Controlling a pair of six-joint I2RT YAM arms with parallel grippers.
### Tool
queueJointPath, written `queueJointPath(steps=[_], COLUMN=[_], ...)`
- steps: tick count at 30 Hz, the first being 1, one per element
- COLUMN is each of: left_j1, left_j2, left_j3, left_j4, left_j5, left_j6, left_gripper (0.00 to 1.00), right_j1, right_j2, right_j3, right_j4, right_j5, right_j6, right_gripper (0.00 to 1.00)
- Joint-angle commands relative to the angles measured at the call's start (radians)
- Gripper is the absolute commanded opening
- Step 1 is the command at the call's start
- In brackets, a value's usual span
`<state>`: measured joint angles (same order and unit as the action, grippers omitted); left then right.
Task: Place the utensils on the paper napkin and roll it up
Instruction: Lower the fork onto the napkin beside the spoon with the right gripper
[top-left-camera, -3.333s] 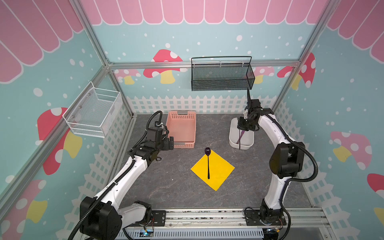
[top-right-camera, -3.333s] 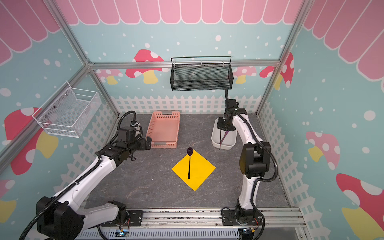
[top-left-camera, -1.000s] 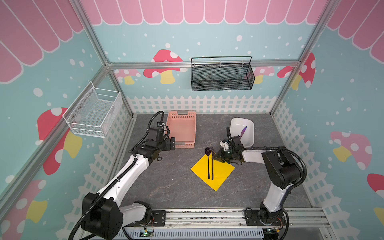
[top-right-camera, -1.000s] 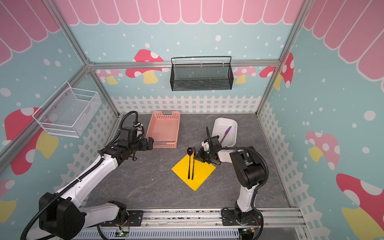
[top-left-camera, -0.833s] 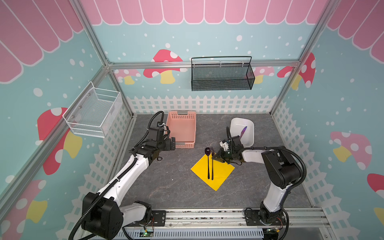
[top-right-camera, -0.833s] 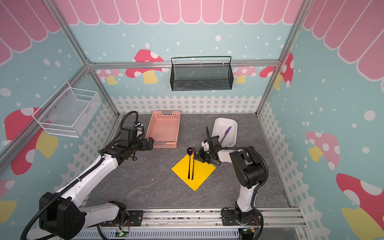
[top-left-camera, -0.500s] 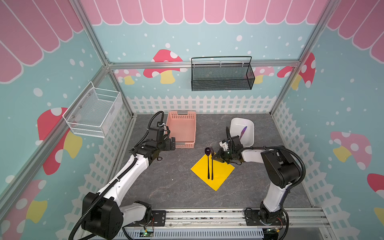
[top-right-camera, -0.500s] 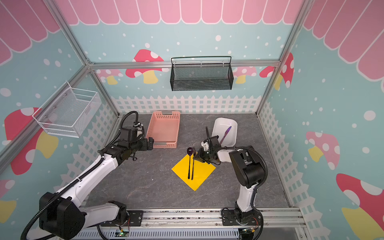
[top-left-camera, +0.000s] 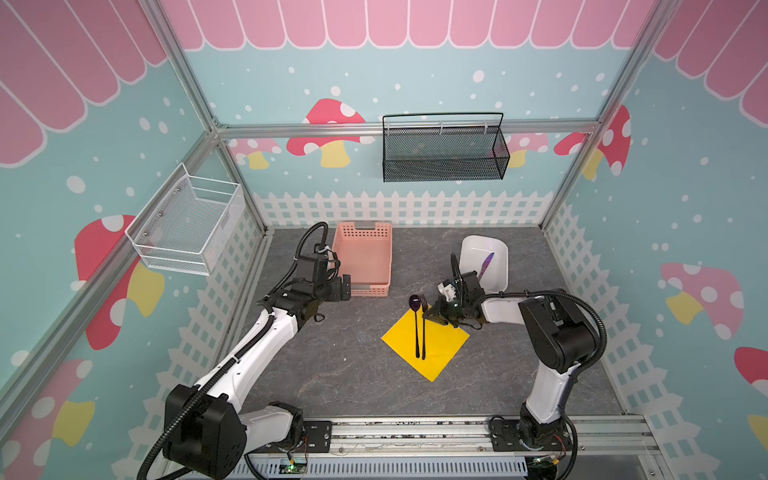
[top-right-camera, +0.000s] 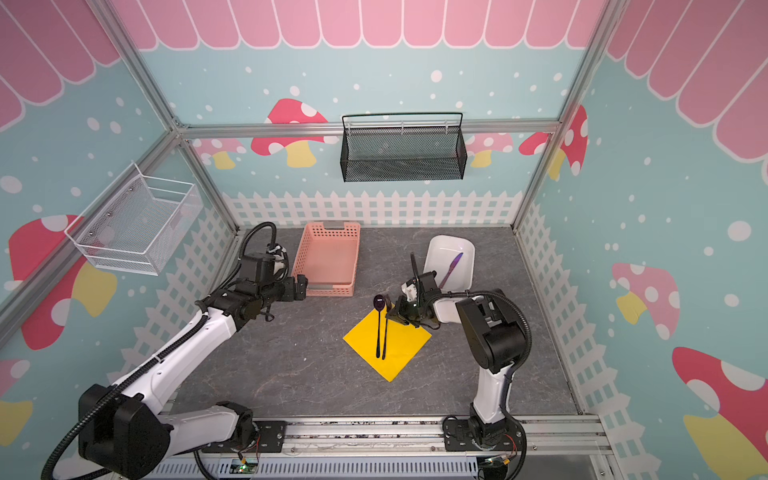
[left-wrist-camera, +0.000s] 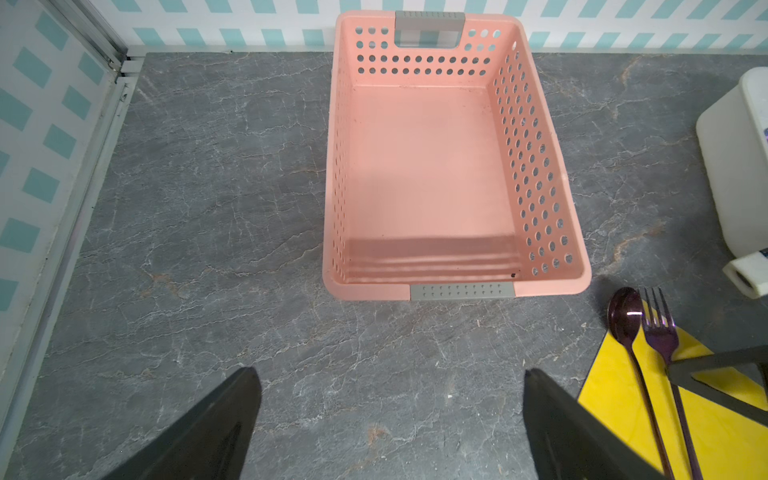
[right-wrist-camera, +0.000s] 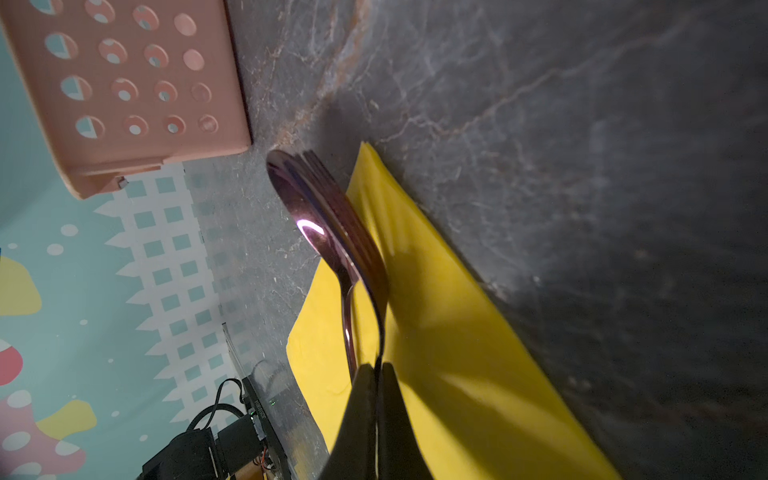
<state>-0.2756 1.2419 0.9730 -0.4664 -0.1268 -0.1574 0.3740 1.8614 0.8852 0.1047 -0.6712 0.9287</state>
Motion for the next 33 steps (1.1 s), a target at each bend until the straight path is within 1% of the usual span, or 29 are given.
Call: queueJointPath(steps=[1, 25, 26, 33], left_j1=[0.0, 0.002, 0.001, 0.002], left_j2=[0.001, 0.004, 0.003, 0.007], left_j3=[0.009, 0.009, 0.009, 0.008], left_j4=[0.008, 0.008, 0.006, 0.006], left_j5=[-0.004, -0.008, -0.007, -0.008], left_j6=[-0.002, -0.002, -0.001, -0.001], left_gripper=[1.0, 1.0, 1.0, 1.0], right_j1=[0.005, 0.006, 0.006, 0.007], right_j2=[0.014, 0.03, 0.06, 0.076], right_j3=[0.022, 0.045, 0.044, 0.039], right_j4=[0.008, 0.009, 0.009, 0.007], right_j5=[-0.005, -0.04, -0.041, -0.052], right_j6=[0.007, -0.008, -0.008, -0.015], right_gripper=[0.0, 0.0, 0.0, 0.01])
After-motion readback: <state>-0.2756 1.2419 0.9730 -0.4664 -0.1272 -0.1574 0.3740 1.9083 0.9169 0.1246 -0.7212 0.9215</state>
